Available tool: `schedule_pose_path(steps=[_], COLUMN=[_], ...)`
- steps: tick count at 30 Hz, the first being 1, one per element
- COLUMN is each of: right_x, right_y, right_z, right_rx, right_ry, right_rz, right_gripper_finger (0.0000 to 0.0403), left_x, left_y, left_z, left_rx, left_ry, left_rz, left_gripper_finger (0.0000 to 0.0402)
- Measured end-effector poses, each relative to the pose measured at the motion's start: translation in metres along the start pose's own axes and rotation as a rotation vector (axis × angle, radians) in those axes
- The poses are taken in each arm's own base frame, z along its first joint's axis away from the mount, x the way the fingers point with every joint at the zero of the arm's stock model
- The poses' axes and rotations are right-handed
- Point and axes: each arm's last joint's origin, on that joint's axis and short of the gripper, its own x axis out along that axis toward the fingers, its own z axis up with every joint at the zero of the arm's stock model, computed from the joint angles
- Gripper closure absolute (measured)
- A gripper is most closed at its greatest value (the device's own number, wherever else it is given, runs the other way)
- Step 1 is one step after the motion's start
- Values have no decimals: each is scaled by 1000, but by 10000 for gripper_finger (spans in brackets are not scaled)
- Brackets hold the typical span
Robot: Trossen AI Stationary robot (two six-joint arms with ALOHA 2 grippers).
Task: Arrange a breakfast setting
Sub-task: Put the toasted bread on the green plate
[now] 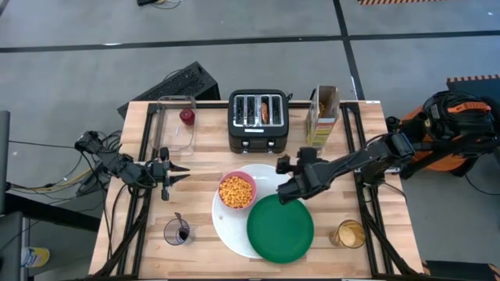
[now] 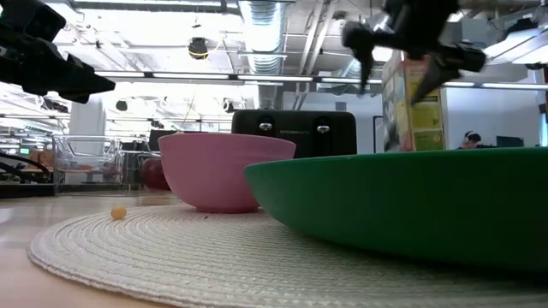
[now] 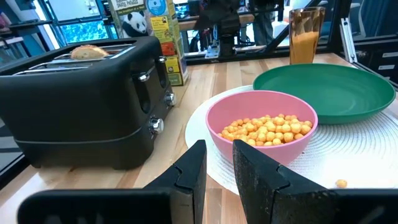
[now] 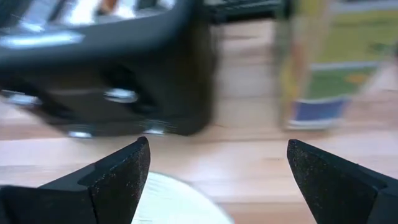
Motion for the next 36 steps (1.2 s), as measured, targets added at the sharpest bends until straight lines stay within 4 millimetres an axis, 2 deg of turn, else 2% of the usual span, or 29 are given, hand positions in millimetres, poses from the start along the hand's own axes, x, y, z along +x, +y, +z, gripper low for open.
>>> schedule_pose_path(steps=[4, 10, 15, 21, 25, 29, 36], right_x=[-1, 3, 23, 57, 78, 95, 118], right_y=[22, 56, 73, 83, 81, 77, 78], right_z=[10, 35, 69, 115, 138, 152, 151], right_rx=[11, -5, -55, -20, 39, 67, -18], right_ry=[1, -27, -69, 11, 80, 144, 157], right_rz=[106, 250, 269, 317, 339, 351, 316], right_gripper_finger=[19, 50, 93, 111, 112, 112, 112], left_x=[0, 0, 0, 0, 0, 0, 0], left_y=[0, 0, 0, 0, 0, 0, 0], left_z=[0, 0, 0, 0, 0, 0, 0], left_rx=[0, -1, -1, -1, -1, -1, -1], left_ry=[0, -1, -1, -1, -1, -1, -1], left_rz=[0, 0, 0, 0, 0, 0, 0], left_gripper_finger=[333, 333, 333, 333, 333, 333, 333])
